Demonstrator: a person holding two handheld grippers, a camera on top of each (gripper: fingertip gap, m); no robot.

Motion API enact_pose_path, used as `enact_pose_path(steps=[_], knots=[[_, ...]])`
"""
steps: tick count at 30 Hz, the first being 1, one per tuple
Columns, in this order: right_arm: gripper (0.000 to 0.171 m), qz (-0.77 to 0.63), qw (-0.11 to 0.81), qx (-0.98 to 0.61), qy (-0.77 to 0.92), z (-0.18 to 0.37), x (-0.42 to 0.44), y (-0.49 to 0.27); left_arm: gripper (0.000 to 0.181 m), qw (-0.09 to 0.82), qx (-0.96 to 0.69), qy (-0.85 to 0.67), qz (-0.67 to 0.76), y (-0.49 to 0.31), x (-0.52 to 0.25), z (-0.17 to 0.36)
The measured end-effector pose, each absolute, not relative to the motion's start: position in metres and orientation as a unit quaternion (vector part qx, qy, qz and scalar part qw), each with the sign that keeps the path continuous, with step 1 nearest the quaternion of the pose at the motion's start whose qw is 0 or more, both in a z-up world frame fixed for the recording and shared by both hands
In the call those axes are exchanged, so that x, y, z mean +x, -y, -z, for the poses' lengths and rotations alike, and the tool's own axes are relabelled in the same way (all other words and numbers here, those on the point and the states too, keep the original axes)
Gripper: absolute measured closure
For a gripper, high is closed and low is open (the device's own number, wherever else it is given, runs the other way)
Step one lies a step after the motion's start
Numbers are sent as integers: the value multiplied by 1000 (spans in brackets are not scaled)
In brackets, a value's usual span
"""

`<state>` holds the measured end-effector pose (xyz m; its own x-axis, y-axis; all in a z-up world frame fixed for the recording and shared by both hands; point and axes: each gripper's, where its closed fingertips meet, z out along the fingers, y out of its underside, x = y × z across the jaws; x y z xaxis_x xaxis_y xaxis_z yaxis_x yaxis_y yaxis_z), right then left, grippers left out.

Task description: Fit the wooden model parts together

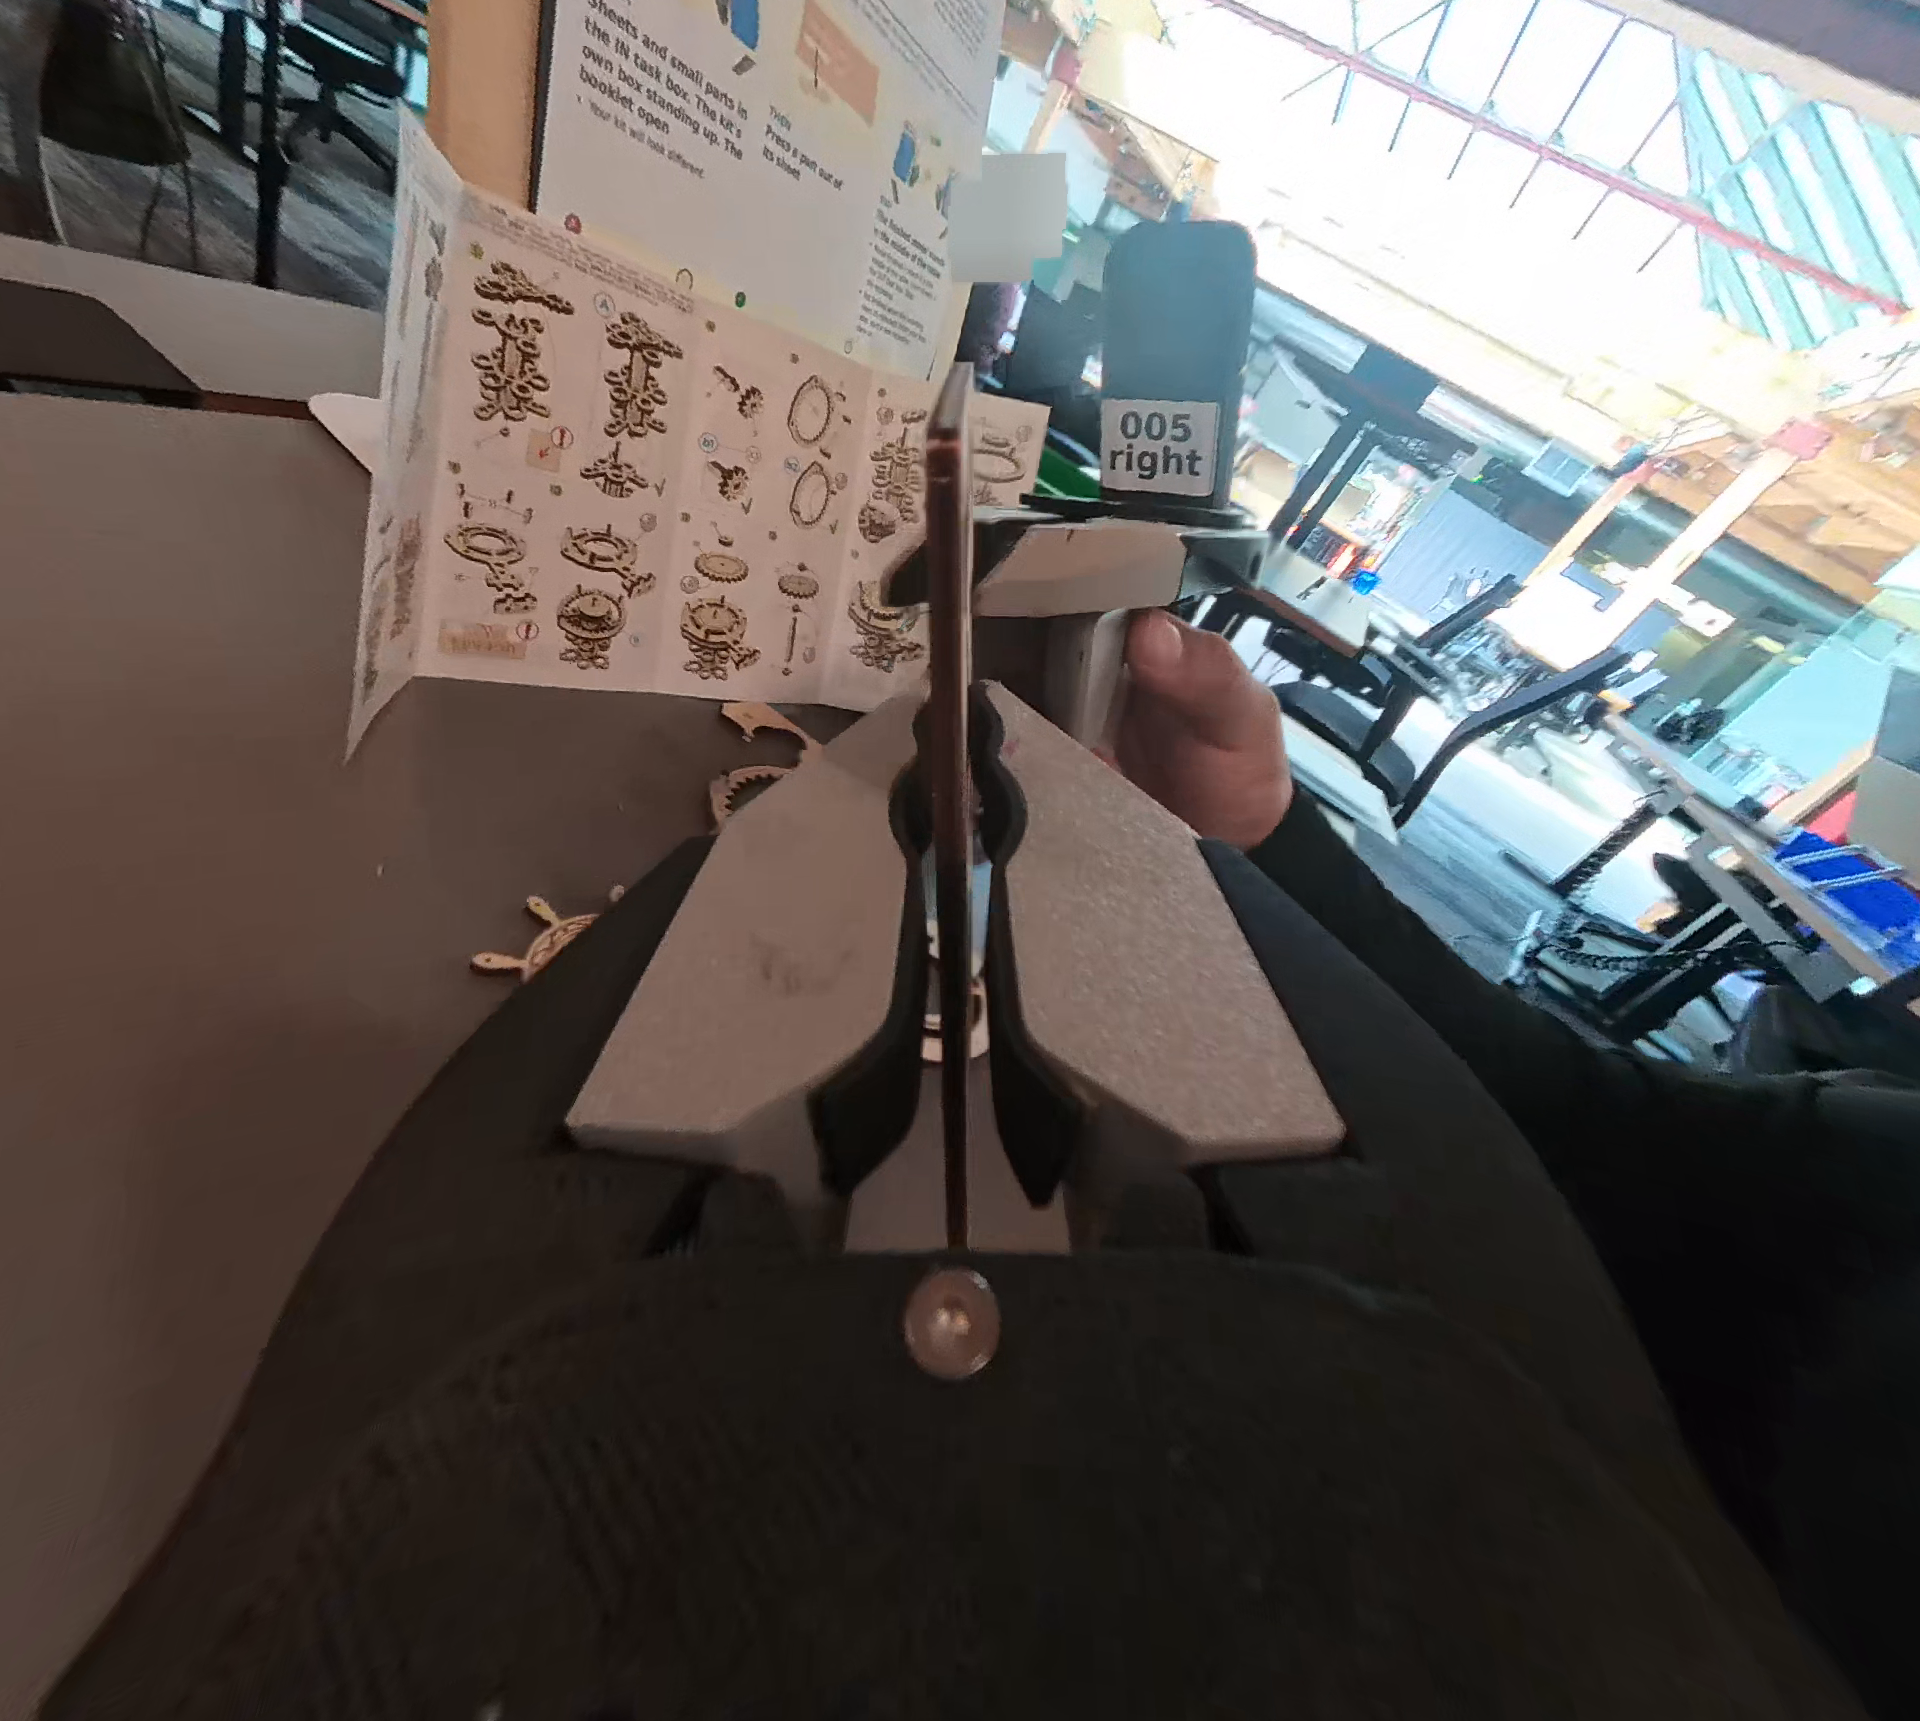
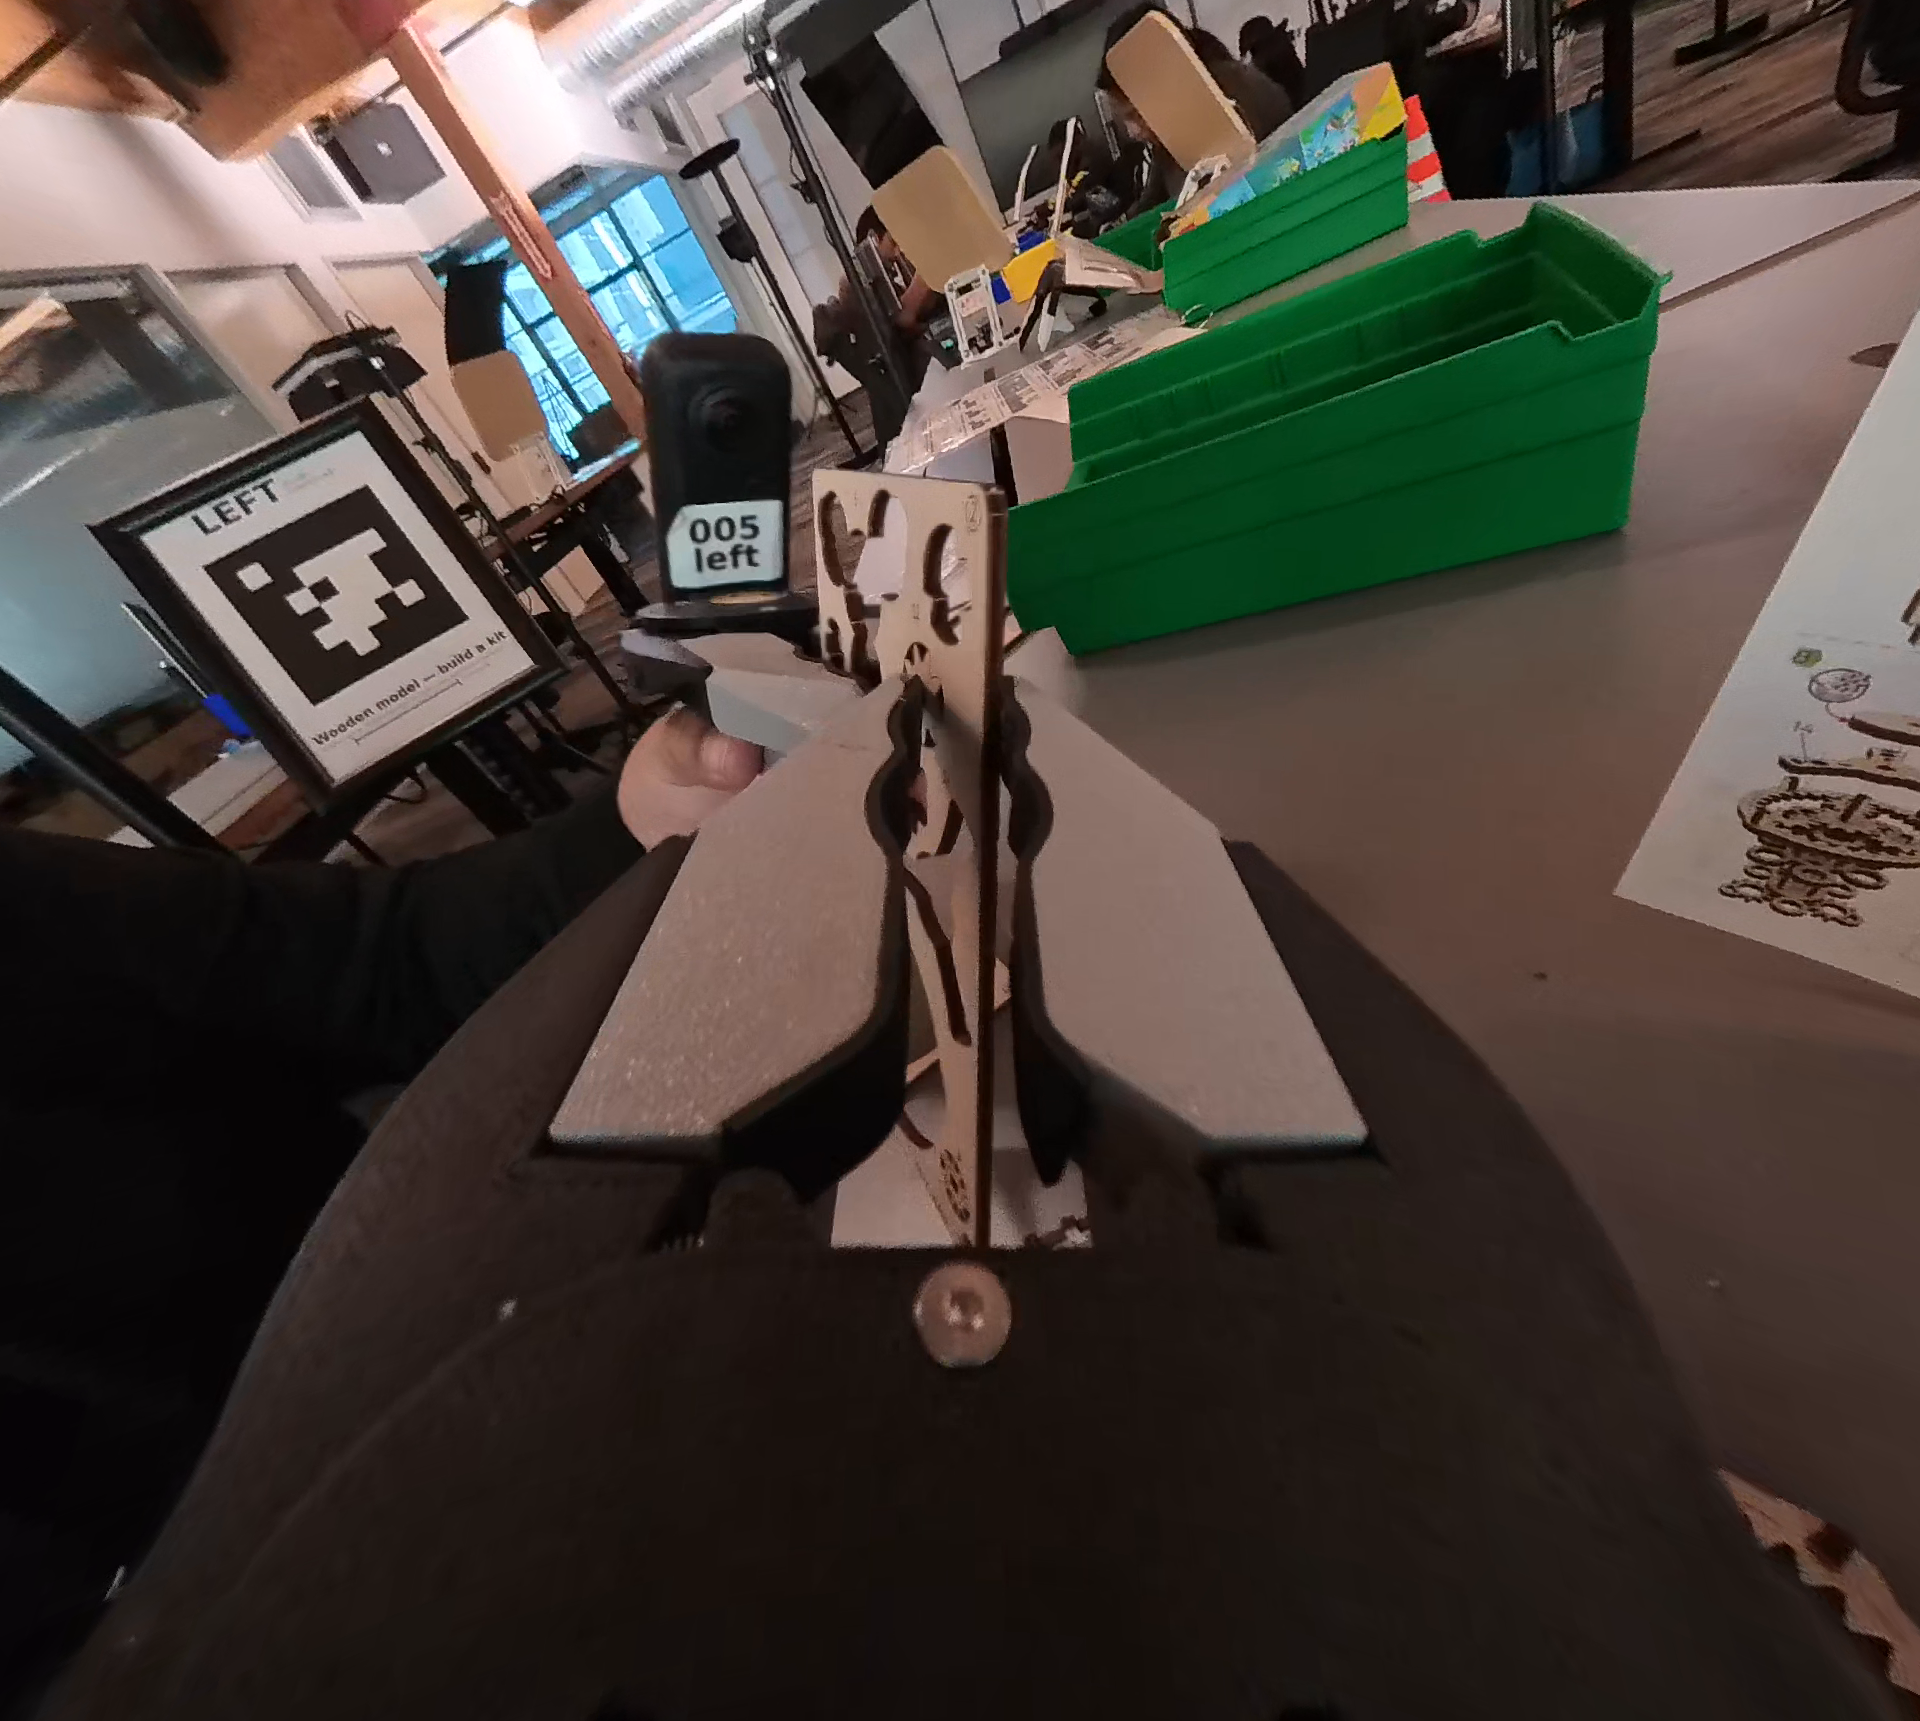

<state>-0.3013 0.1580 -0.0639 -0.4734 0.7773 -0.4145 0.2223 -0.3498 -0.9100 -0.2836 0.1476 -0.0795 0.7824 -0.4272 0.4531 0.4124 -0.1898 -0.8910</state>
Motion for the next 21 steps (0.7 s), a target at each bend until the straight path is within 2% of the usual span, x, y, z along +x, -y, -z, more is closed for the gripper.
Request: enact_pose_path(steps=[10, 21], knots=[[159, -644, 223, -467, 564, 72, -302, -153, 181, 623, -712, -20, 323, -145, -283, 87], [159, -635, 224, -478, 565, 76, -302, -146, 180, 625, -737, -82, 243, -140, -287, 90]])
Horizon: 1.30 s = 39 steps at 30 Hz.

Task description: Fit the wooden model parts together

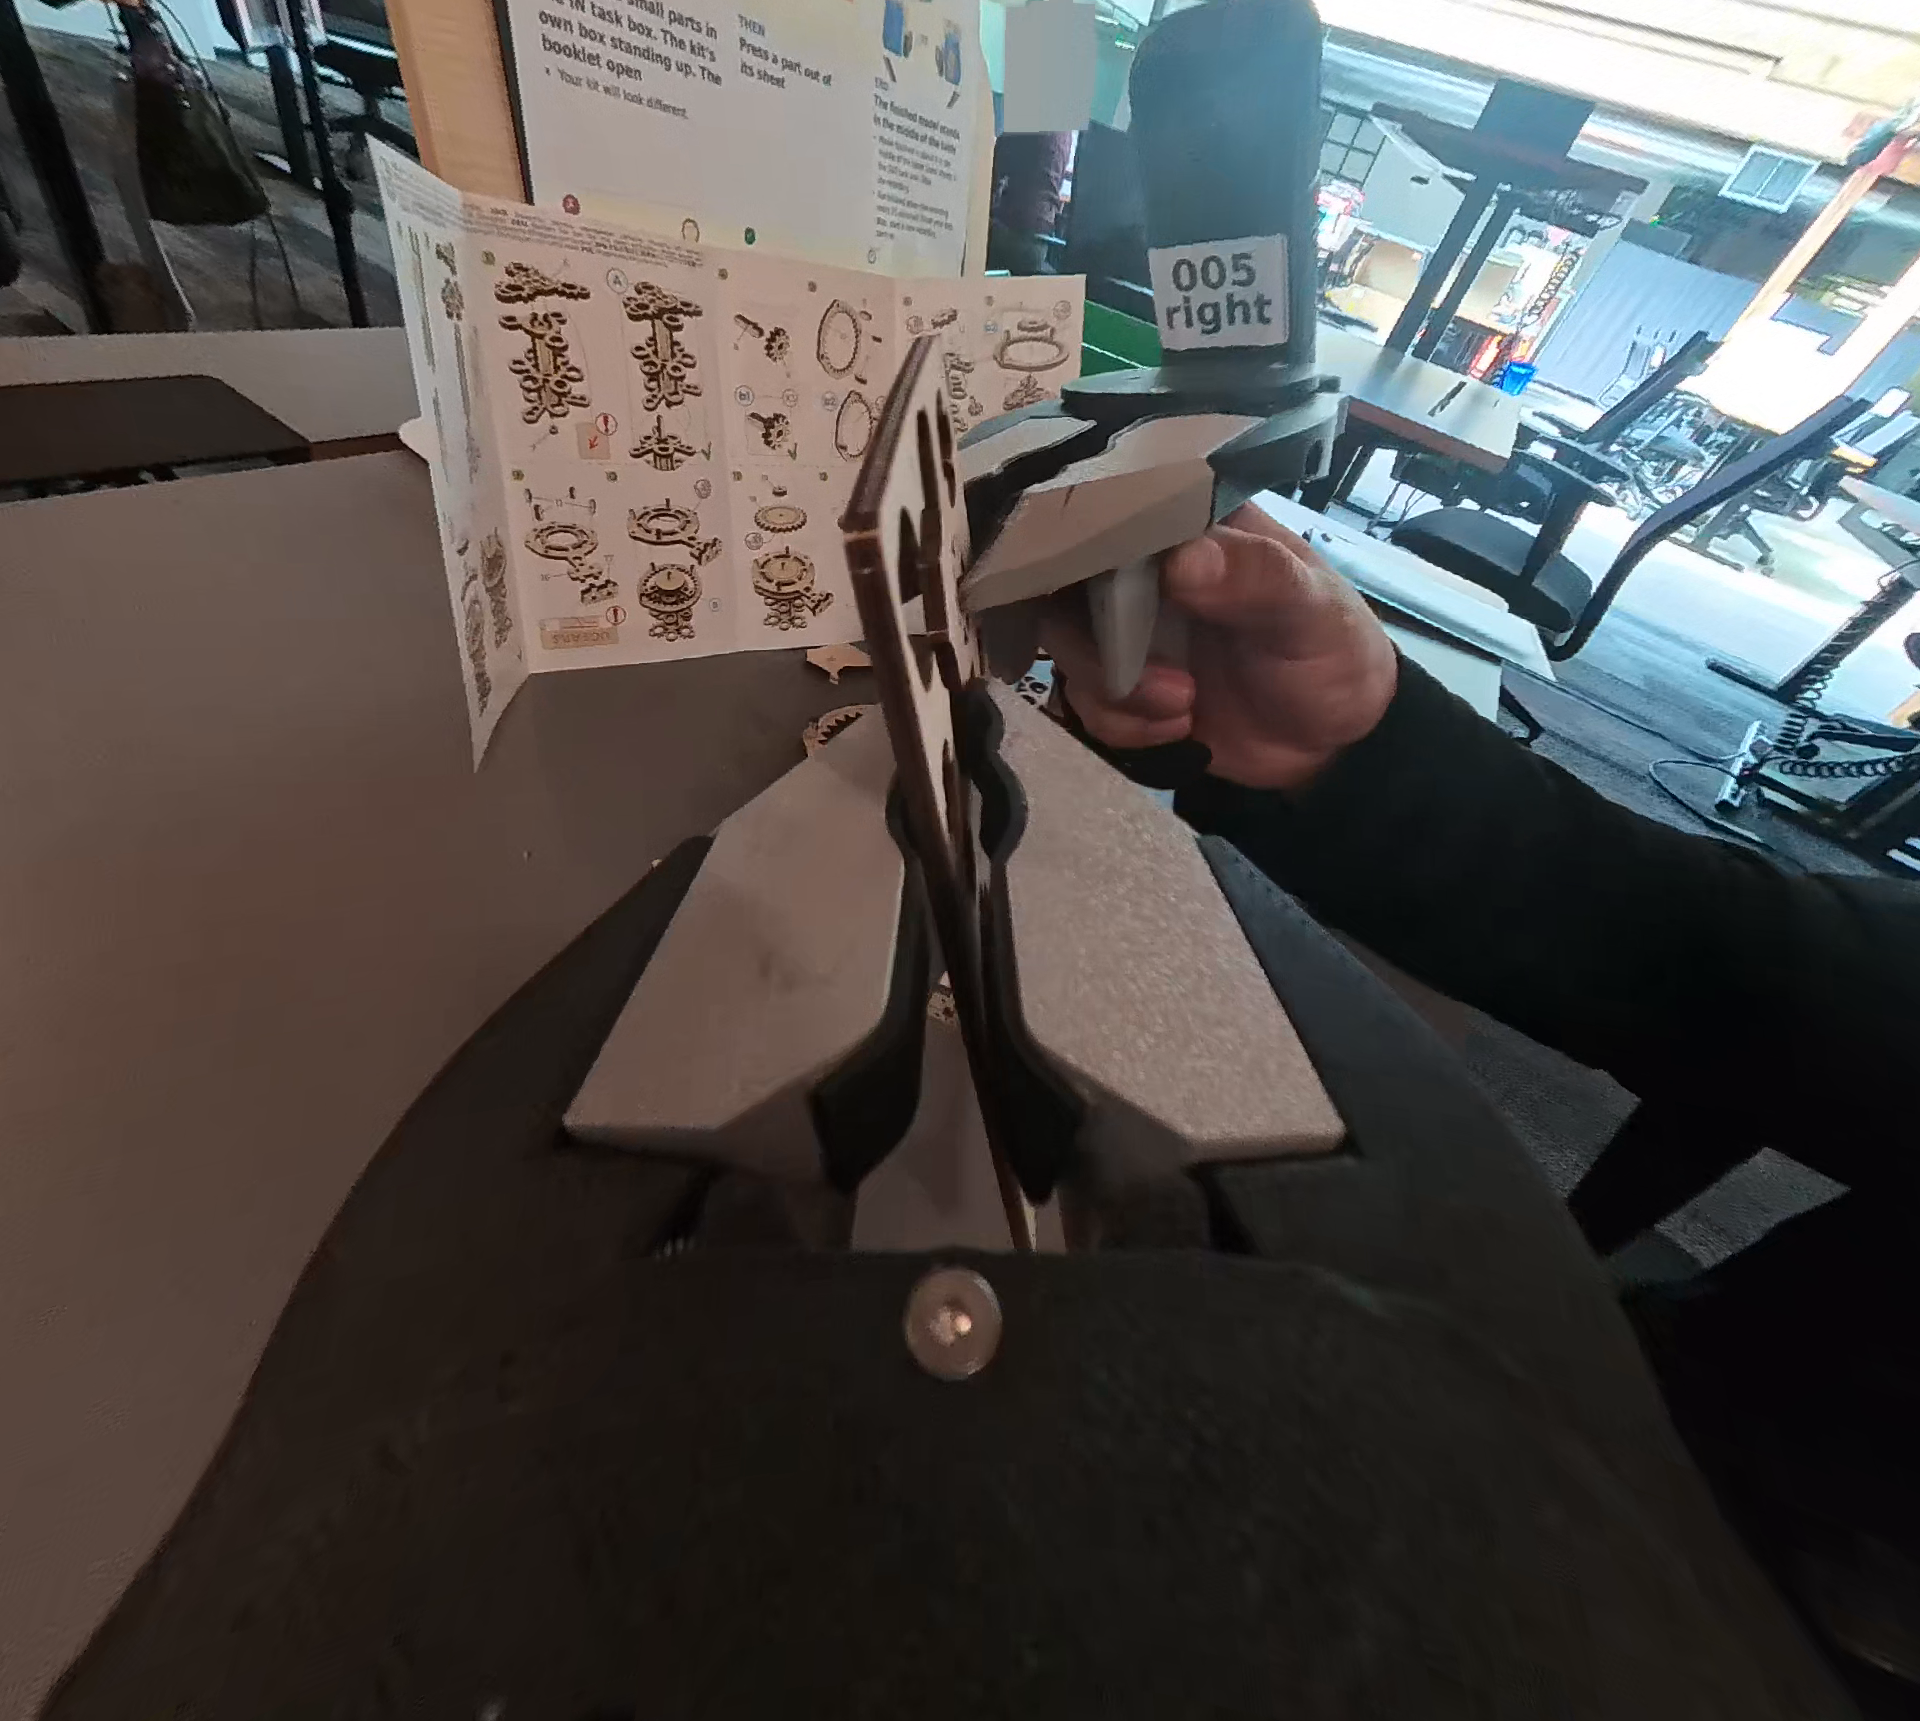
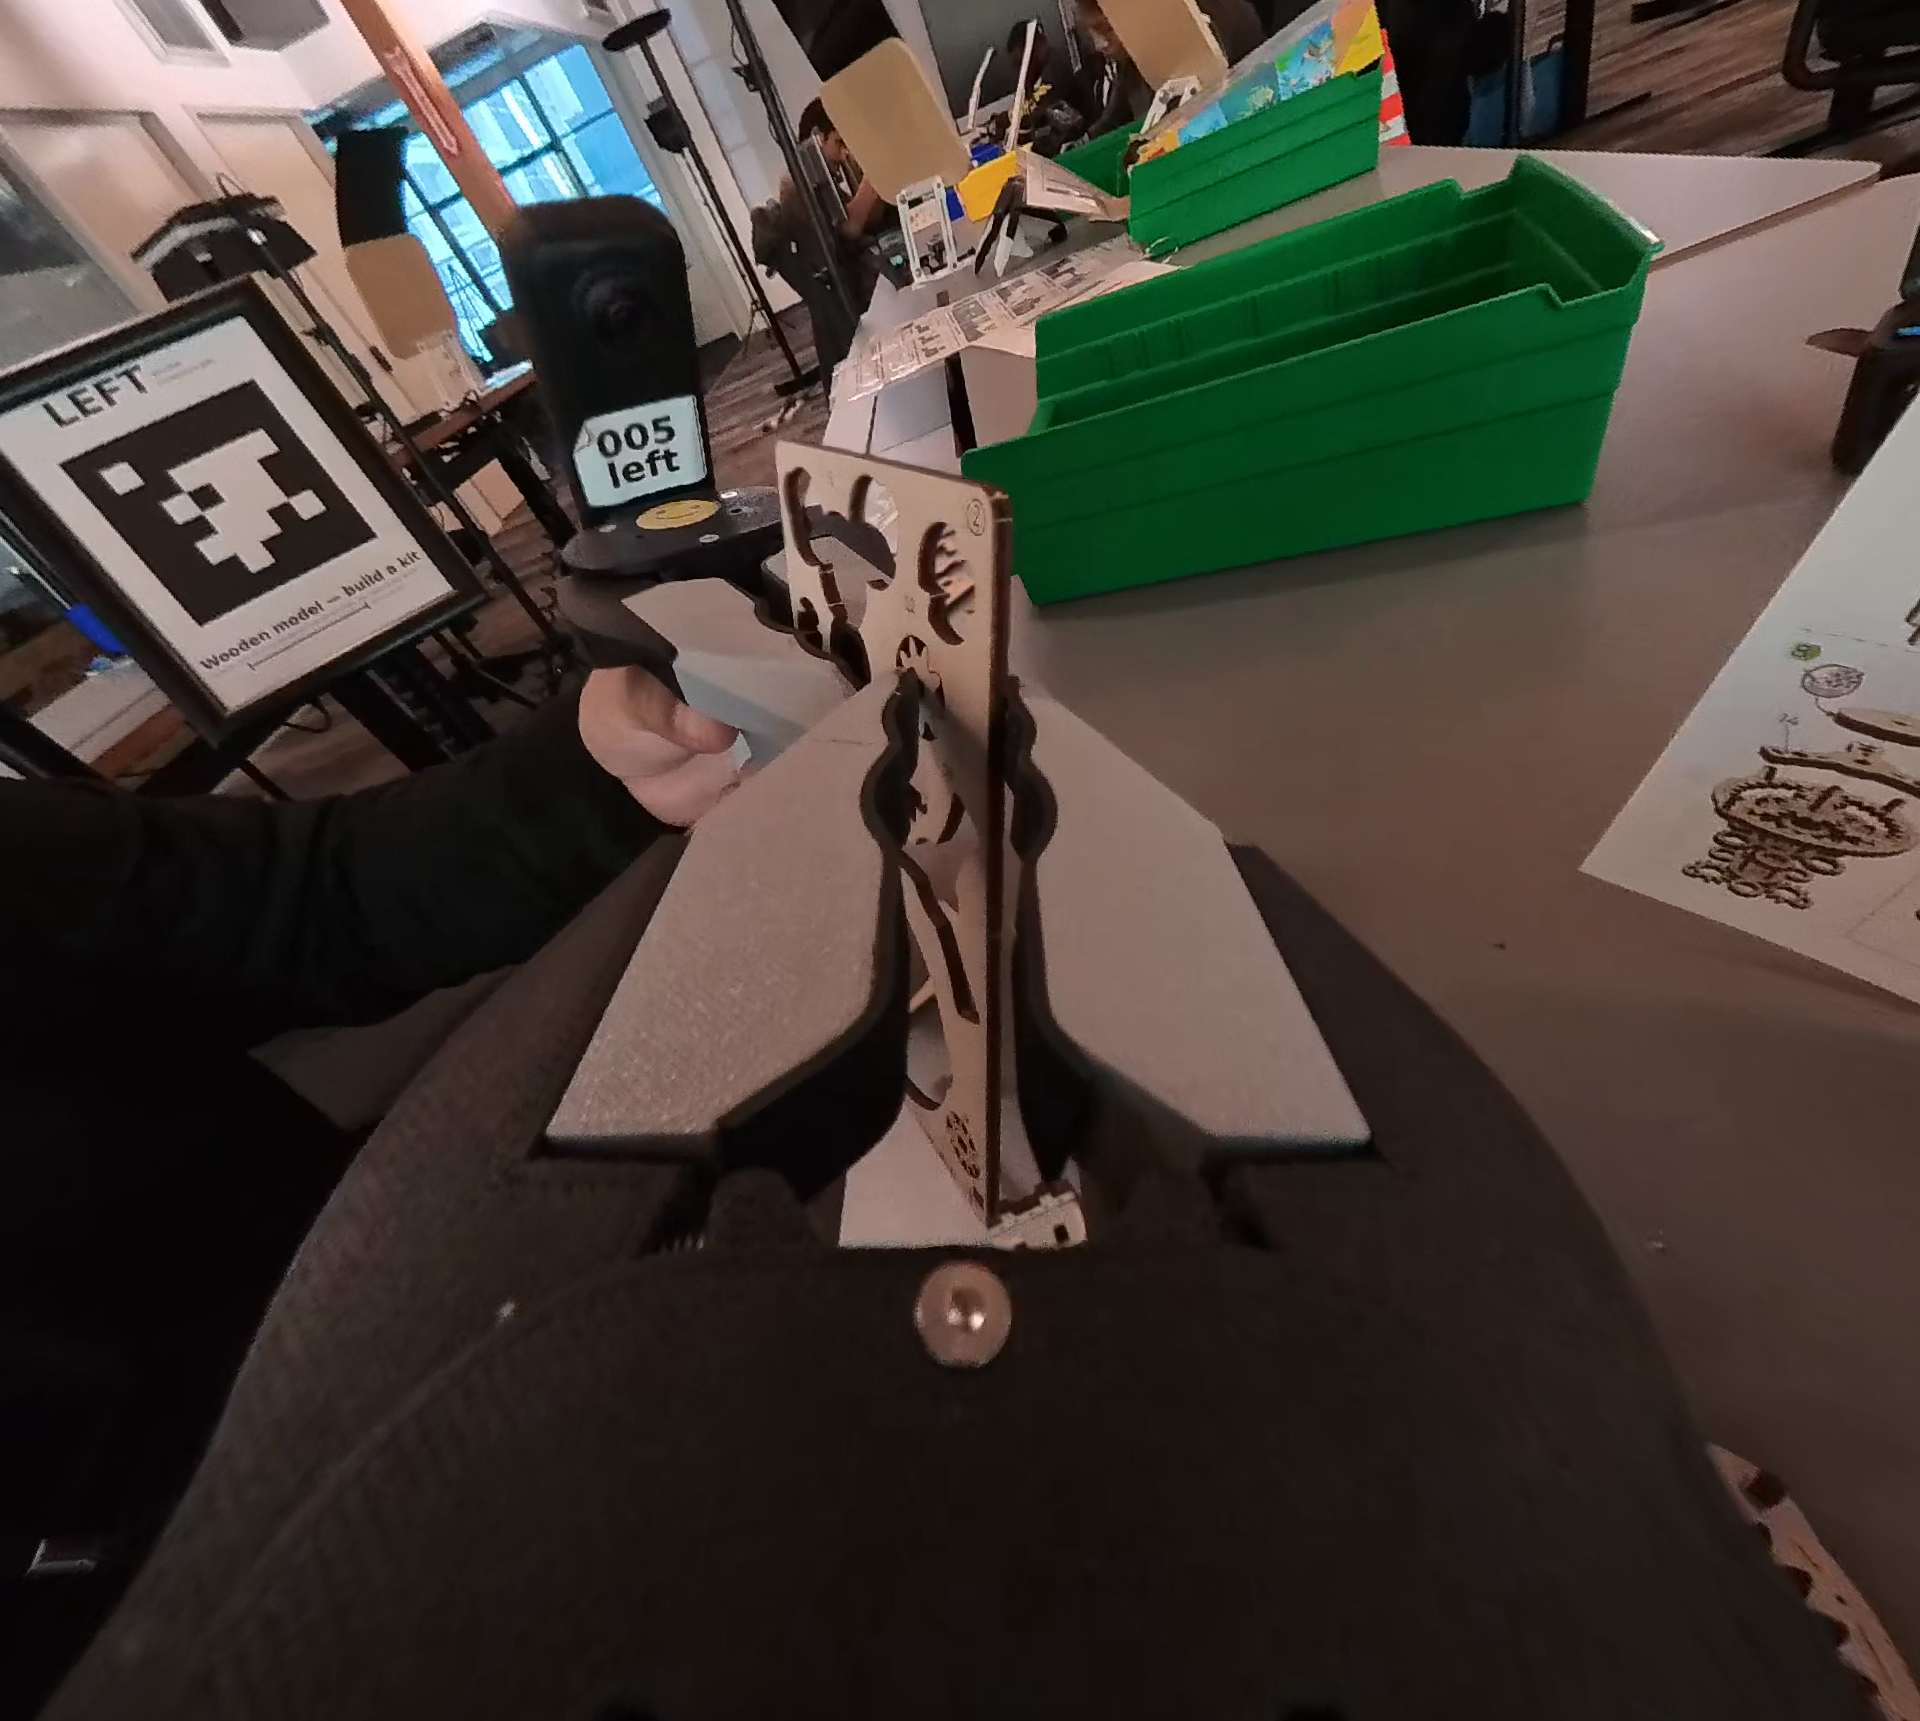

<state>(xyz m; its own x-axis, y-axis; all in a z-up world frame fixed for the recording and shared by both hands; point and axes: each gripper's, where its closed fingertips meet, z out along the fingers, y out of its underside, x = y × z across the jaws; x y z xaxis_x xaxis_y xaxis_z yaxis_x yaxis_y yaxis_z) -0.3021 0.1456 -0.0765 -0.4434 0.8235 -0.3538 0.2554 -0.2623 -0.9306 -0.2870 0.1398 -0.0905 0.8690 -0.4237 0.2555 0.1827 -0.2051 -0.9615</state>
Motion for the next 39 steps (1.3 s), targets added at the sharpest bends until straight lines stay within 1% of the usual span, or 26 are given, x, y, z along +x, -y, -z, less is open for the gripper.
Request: enact_pose_path(steps=[2, 4, 5, 6, 8, 11, 13, 17, 20, 21, 22, 24, 25, 26, 27, 28, 31, 33, 36, 39], knots=[[160, -619, 240, -486, 568, 78, -302, -147, 180, 629, -734, -82, 241, -141, -286, 91], [157, -560, 290, -511, 584, 89, -308, -154, 180, 622, -749, -82, 213, -146, -288, 100], [158, -564, 302, -504, 580, 86, -307, -155, 179, 625, -748, -76, 210, -147, -289, 101], [157, -585, 304, -491, 569, 78, -305, -154, 180, 633, -733, -64, 239, -146, -287, 93], [159, -623, 296, -476, 546, 66, -302, -155, 181, 647, -710, -54, 271, -147, -282, 81], [159, -643, 279, -465, 541, 66, -299, -156, 181, 643, -717, -67, 261, -151, -280, 81], [160, -657, 267, -451, 542, 62, -296, -152, 181, 643, -709, -69, 281, -149, -278, 78], [151, -689, 250, -432, 525, 50, -286, -156, 181, 658, -690, -68, 293, -142, -289, 72], [143, -706, 242, -419, 517, 42, -277, -161, 181, 680, -668, -126, 275, -123, -290, 60], [143, -712, 233, -409, 521, 39, -273, -159, 181, 695, -661, -162, 233, -116, -289, 56], [143, -716, 223, -400, 526, 37, -268, -157, 181, 715, -651, -203, 154, -110, -291, 50], [143, -723, 206, -383, 537, 34, -260, -153, 181, 718, -617, -319, -44, -95, -287, 44], [143, -723, 203, -380, 540, 33, -258, -152, 181, 697, -590, -373, -163, -91, -288, 44], [143, -719, 203, -381, 545, 34, -257, -151, 181, 655, -565, -415, -280, -91, -293, 47], [143, -715, 200, -381, 551, 36, -257, -149, 181, 611, -542, -441, -372, -91, -299, 49], [143, -711, 198, -380, 558, 38, -257, -147, 181, 583, -514, -458, -431, -91, -301, 49], [143, -691, 203, -379, 581, 44, -259, -139, 181, 529, -454, -480, -532, -92, -310, 56], [144, -670, 225, -377, 599, 47, -261, -135, 181, 495, -417, -489, -585, -94, -317, 63], [143, -623, 266, -376, 632, 56, -266, -128, 181, 482, -387, -484, -619, -94, -318, 67], [139, -557, 339, -373, 660, 61, -275, -122, 181, 478, -375, -483, -630, -95, -318, 69]])
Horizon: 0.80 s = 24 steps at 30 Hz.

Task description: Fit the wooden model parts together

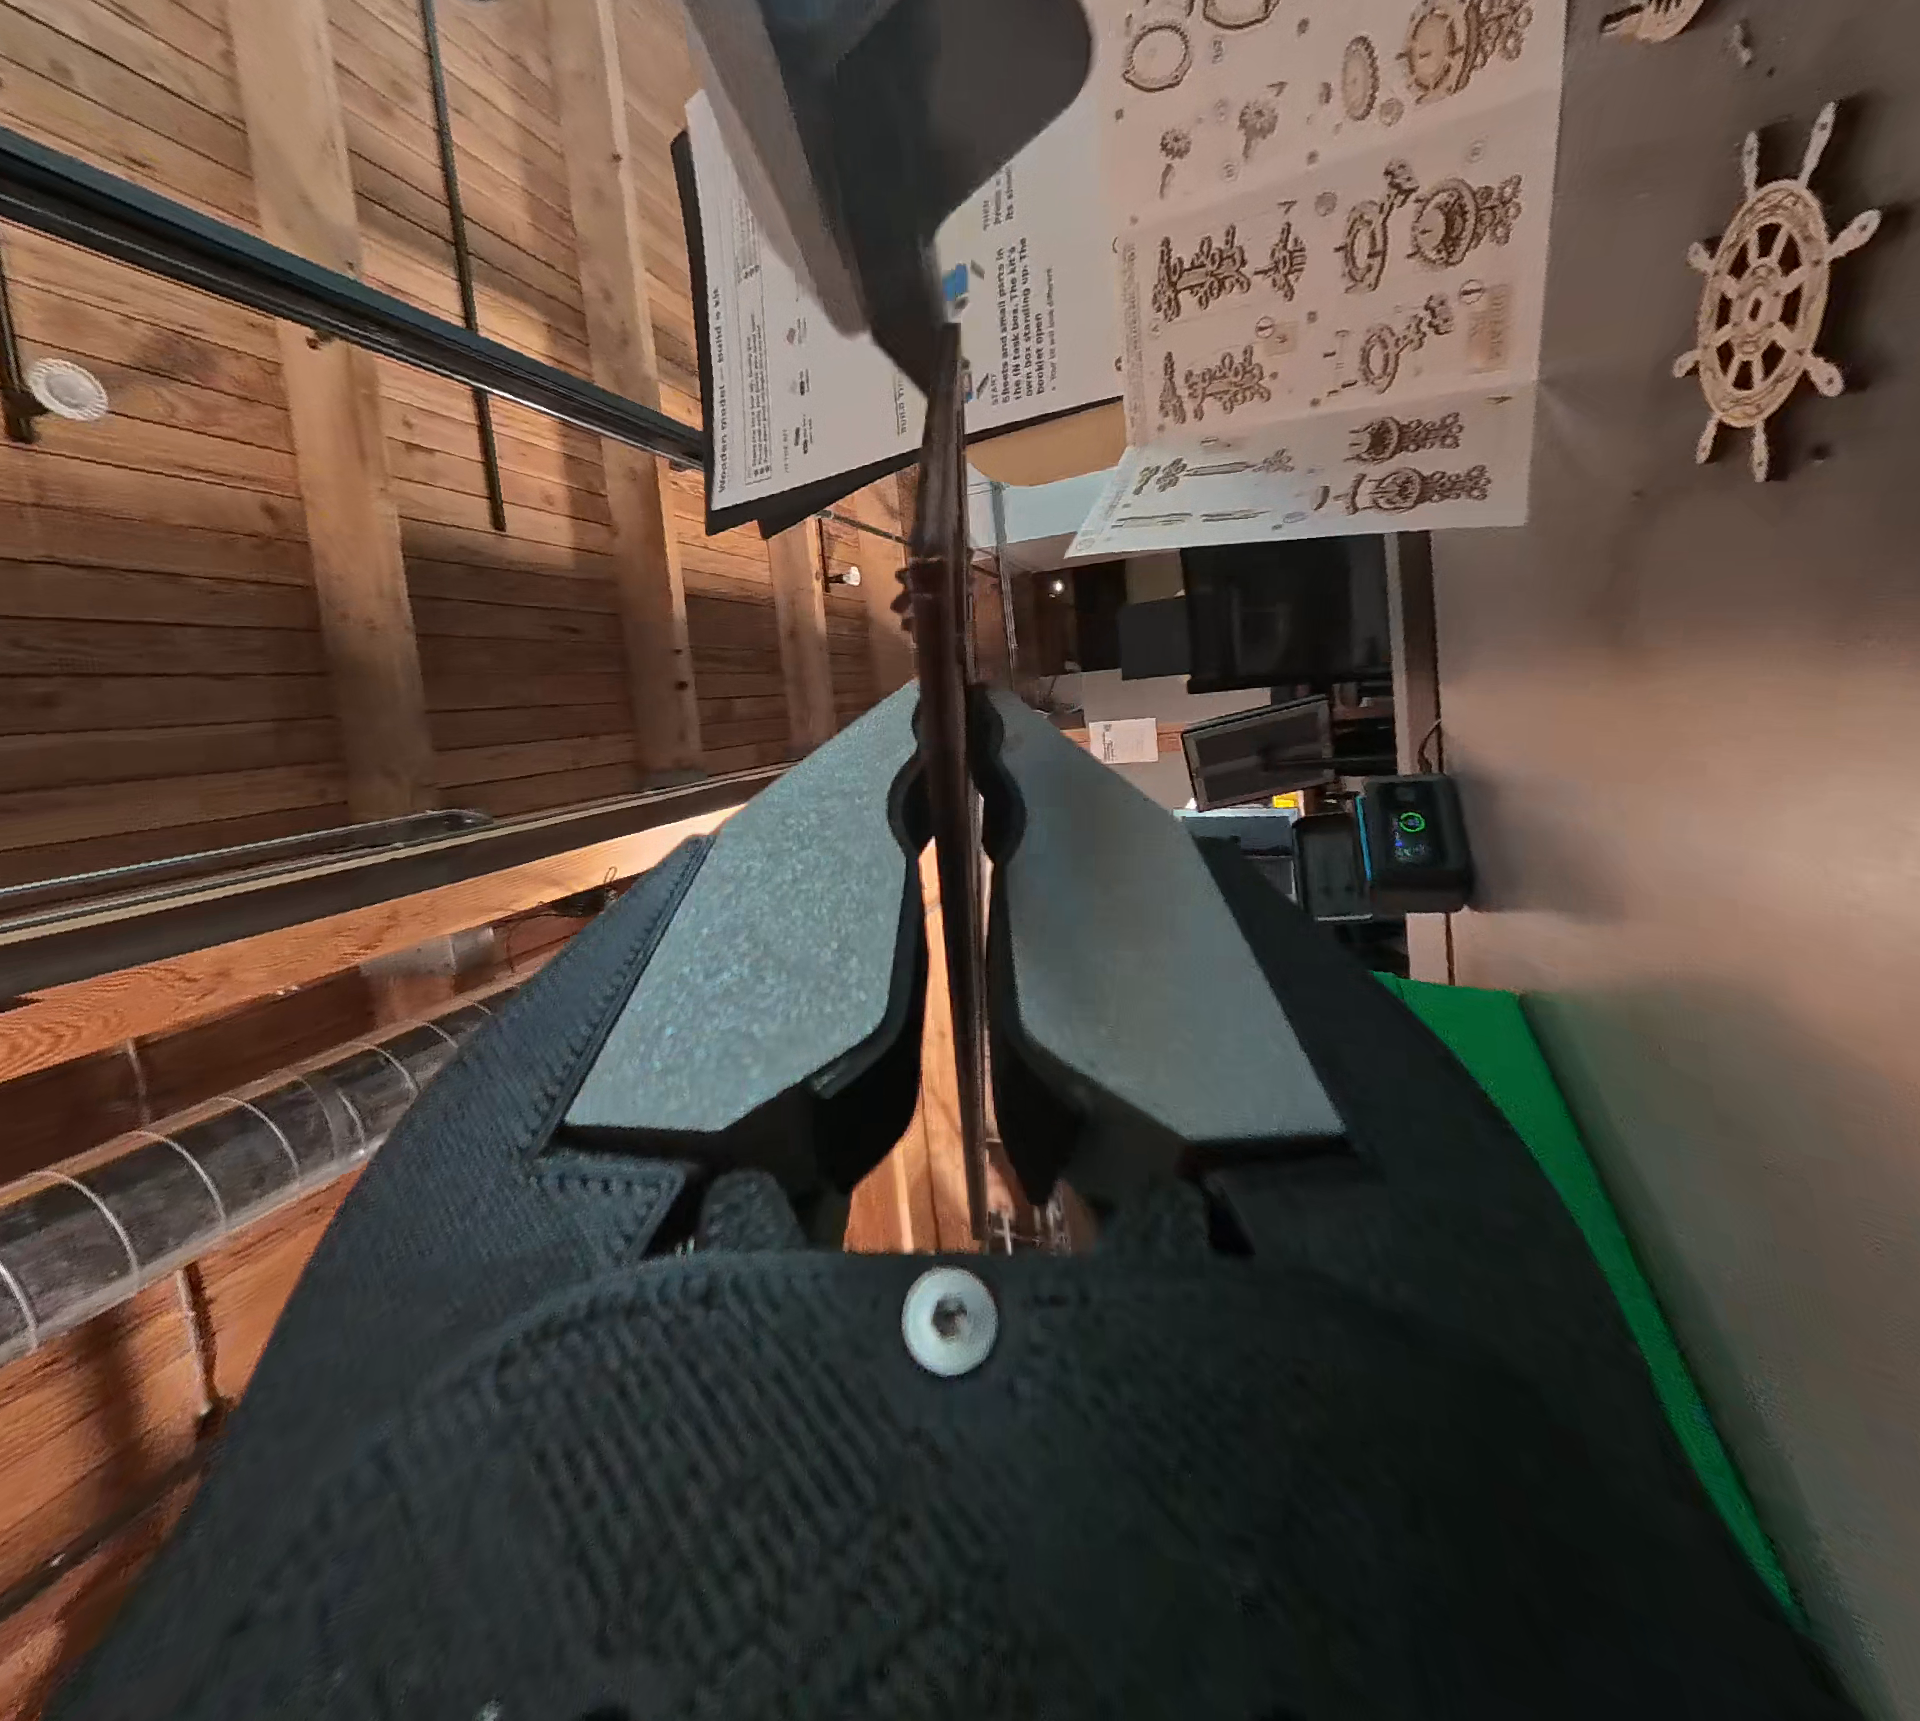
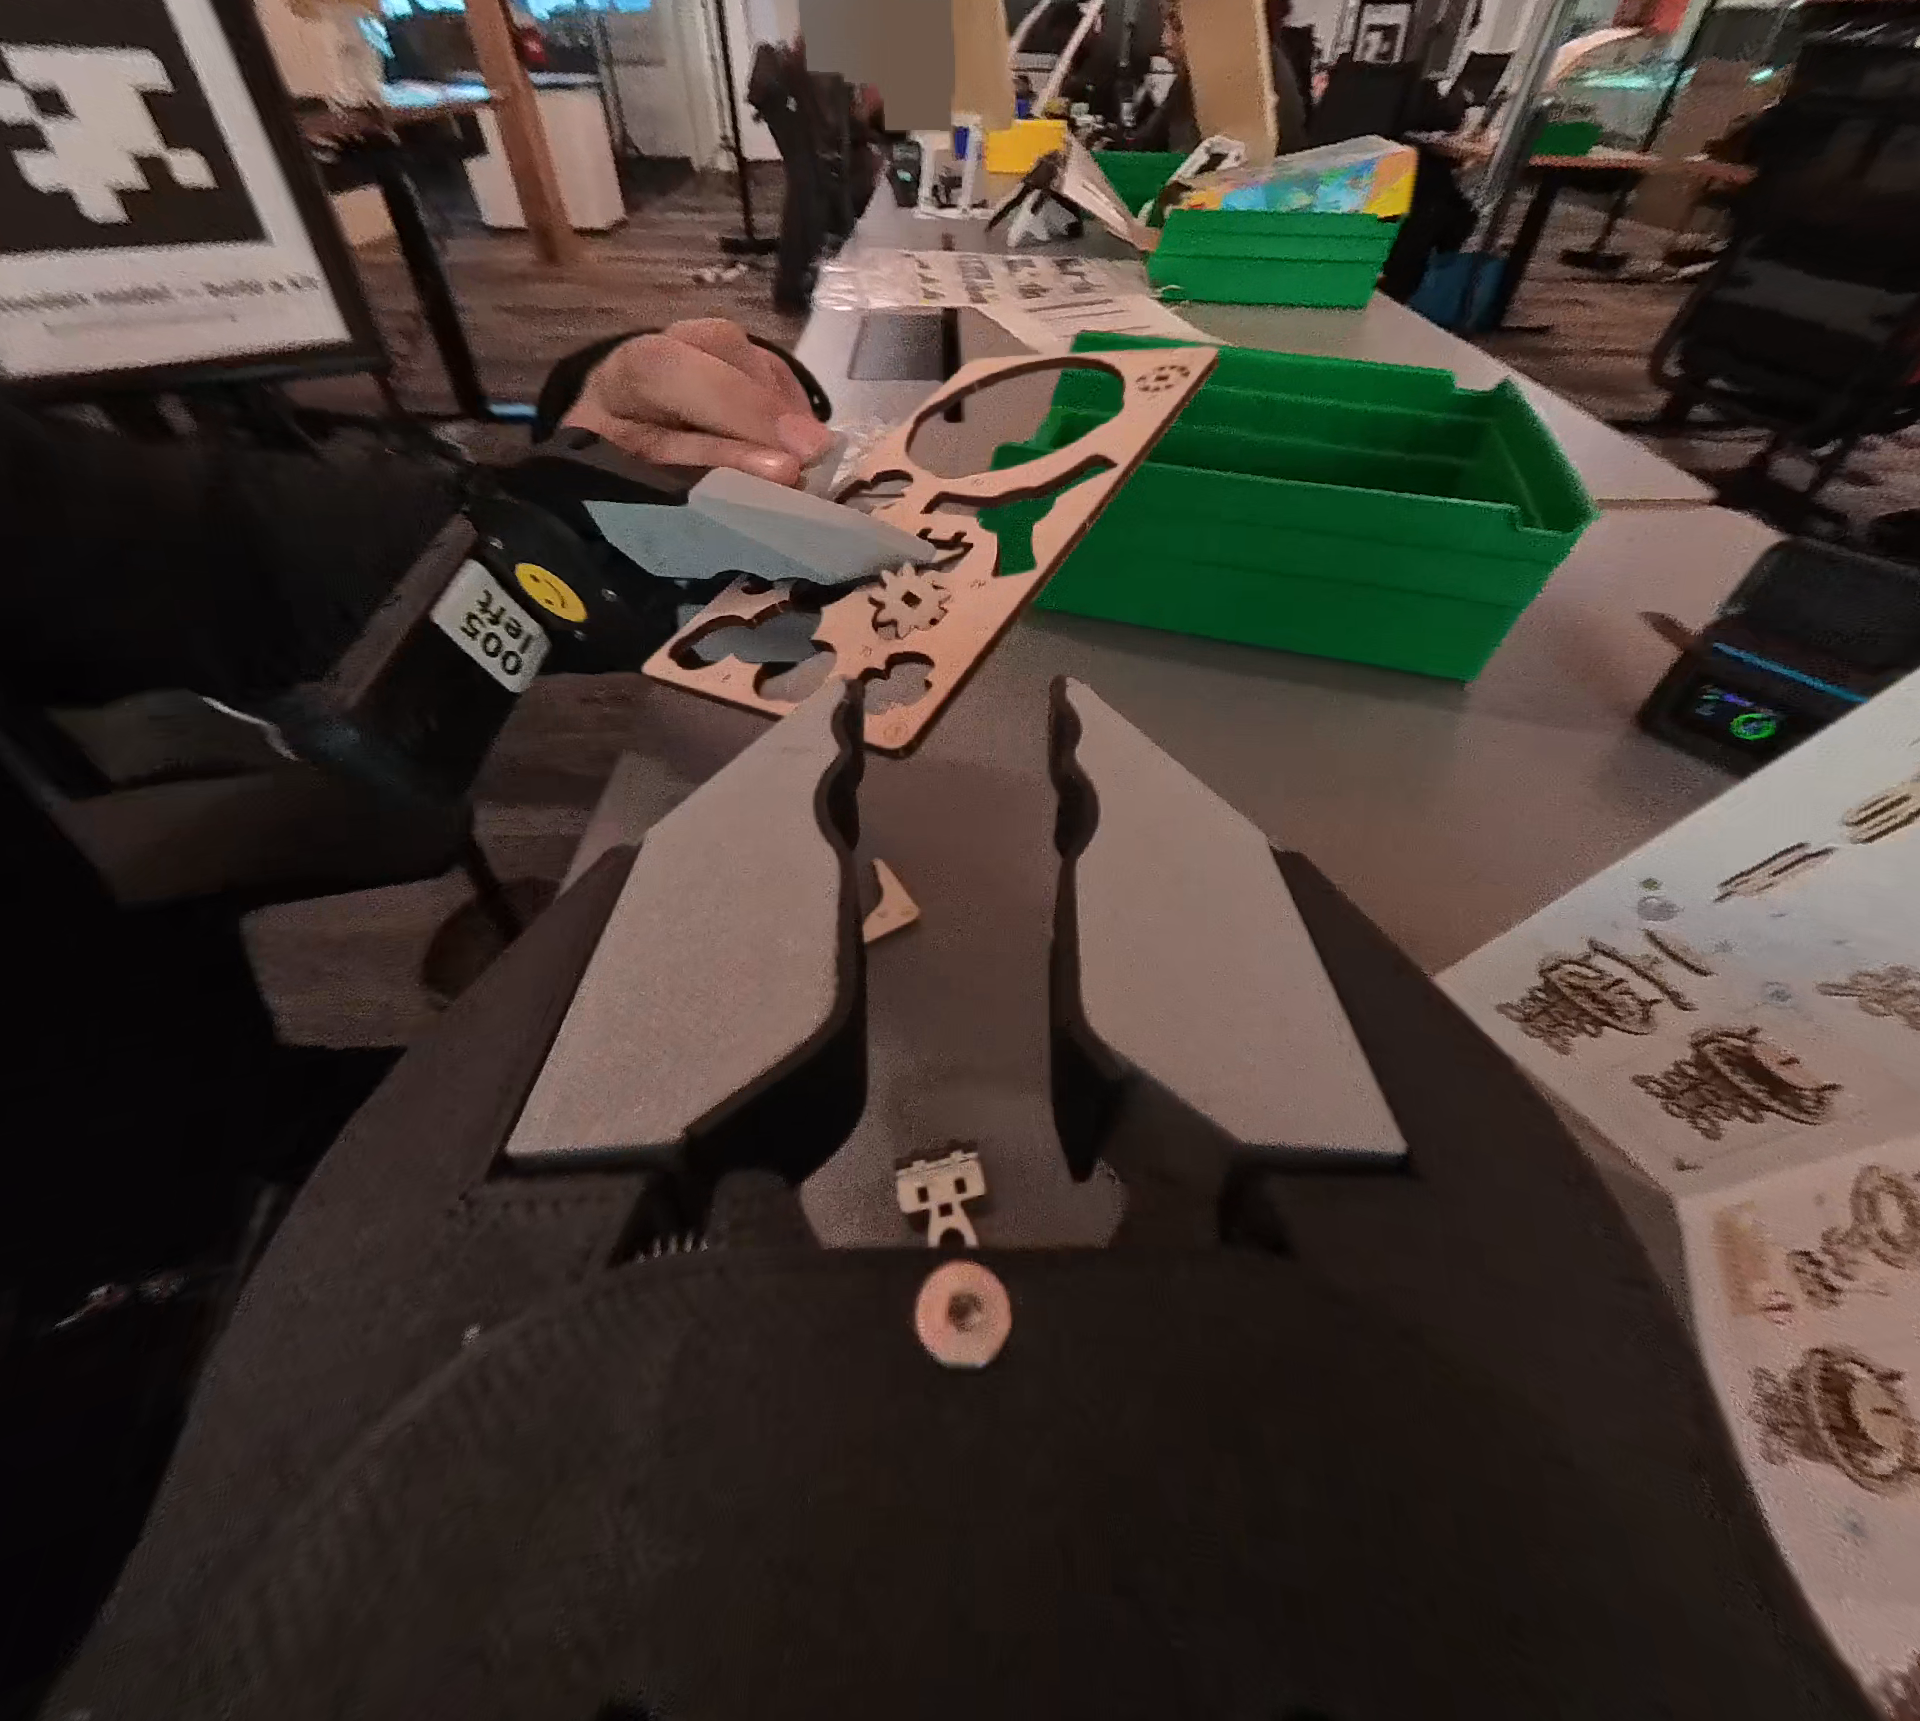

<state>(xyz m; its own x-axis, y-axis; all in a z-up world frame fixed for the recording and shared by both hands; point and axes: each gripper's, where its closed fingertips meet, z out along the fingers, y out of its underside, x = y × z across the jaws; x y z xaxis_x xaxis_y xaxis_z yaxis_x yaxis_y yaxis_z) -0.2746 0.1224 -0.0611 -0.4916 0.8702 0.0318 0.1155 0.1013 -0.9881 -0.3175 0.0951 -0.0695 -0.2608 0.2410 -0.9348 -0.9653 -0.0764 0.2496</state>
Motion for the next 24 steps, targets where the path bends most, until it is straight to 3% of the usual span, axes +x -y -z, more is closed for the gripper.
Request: enact_pose_path(steps=[8, 19, 24], knots=[[141, -411, 482, -342, 694, 69, -290, -102, 181, 462, -357, -496, -642, -106, -309, 82], [150, -376, 482, -375, 697, 81, -295, -114, 181, 458, -352, -497, -647, -113, -302, 84], [164, -329, 510, -367, 706, 84, -296, -115, 181, 450, -377, -496, -640, -117, -303, 88]])
